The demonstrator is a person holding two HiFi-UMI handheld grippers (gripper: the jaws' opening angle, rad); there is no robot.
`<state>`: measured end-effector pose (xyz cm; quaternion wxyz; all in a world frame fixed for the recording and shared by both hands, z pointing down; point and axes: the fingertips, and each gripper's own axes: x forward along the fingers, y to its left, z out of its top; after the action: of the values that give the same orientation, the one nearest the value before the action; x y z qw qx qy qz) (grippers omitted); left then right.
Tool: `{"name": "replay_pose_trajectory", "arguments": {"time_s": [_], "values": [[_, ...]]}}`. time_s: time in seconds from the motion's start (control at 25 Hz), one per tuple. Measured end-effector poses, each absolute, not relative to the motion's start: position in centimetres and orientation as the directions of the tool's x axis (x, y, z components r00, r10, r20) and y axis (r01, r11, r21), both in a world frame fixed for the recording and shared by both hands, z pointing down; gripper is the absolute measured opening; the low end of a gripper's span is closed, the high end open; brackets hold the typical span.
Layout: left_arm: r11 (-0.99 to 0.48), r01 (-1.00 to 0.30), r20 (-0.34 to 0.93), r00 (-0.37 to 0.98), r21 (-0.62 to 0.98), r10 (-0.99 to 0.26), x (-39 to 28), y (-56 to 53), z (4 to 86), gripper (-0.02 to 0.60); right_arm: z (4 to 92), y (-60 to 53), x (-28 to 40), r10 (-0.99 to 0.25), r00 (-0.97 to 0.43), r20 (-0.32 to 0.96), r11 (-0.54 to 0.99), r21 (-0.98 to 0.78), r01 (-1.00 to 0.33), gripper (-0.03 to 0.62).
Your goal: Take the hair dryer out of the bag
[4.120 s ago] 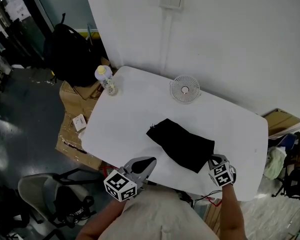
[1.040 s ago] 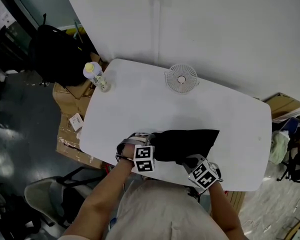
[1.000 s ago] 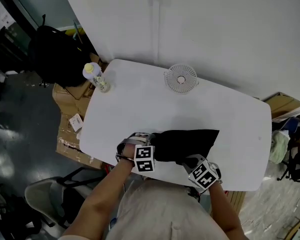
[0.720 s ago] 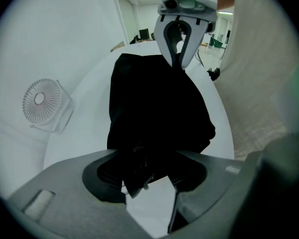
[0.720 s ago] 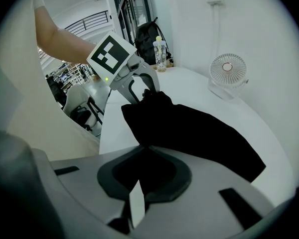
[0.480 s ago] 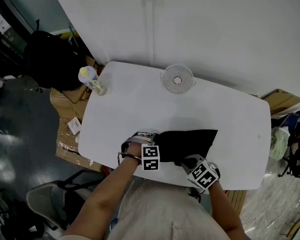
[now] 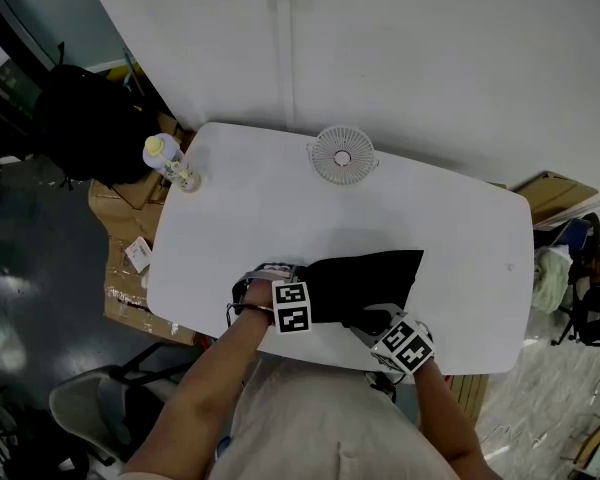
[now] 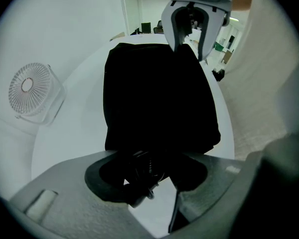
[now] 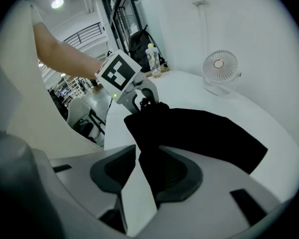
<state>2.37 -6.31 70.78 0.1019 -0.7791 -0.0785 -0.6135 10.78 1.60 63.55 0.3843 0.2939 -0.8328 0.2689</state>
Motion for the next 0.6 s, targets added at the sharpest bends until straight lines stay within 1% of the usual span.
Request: {"name": "replay_pose_trajectory", "arguments": {"time_s": [0.04, 0.08, 0.2, 0.28, 0.36, 0.4, 0.44, 0.52, 0.6], "values": [[-0.97, 0.237, 0.972, 0.235, -0.051, 0.006, 2.4, -6.3, 70.8, 0.225, 63.1, 1.5, 11.0, -0.295, -0.545, 0.785, 0.661, -0.244, -0.71, 0.161], [-0.973, 0.225, 0.972, 0.235, -0.04, 0.015, 2.3, -6.3, 70.9, 0.225, 62.5, 1.3, 11.6, -0.32, -0.556, 0.767, 0.63, -0.265, -0.73, 0.175], [-0.981, 0.194, 0.97, 0.241, -0.008, 0.04, 2.2, -6.3, 70.9, 0.224, 60.7, -0.1, 15.2, -0.461, -0.551, 0.696, 0.469, -0.336, -0.817, 0.179], [-0.983, 0.184, 0.968, 0.246, 0.007, 0.053, 2.2, -6.3, 70.9, 0.224, 60.5, -1.2, 19.2, -0.562, -0.489, 0.667, 0.314, -0.375, -0.872, 0.178], [-0.983, 0.183, 0.967, 0.247, 0.014, 0.059, 2.2, -6.3, 71.0, 0.224, 61.5, -2.1, 22.7, -0.615, -0.417, 0.669, 0.177, -0.398, -0.9, 0.179], [-0.983, 0.183, 0.967, 0.248, 0.015, 0.061, 2.2, -6.3, 71.0, 0.224, 62.0, -2.4, 23.7, -0.619, -0.4, 0.676, 0.131, -0.413, -0.901, 0.181], [-0.983, 0.183, 0.967, 0.248, 0.015, 0.061, 2.2, -6.3, 71.0, 0.224, 62.5, -2.8, 24.0, -0.611, -0.402, 0.682, 0.107, -0.432, -0.895, 0.197], [-0.983, 0.181, 0.967, 0.248, 0.016, 0.061, 2.3, -6.3, 71.0, 0.224, 63.3, -3.5, 23.0, -0.578, -0.437, 0.689, 0.107, -0.467, -0.878, 0.226], [-0.983, 0.181, 0.967, 0.247, 0.015, 0.061, 2.4, -6.3, 71.0, 0.224, 64.0, -4.0, 21.4, -0.547, -0.47, 0.693, 0.118, -0.492, -0.862, 0.235]]}}
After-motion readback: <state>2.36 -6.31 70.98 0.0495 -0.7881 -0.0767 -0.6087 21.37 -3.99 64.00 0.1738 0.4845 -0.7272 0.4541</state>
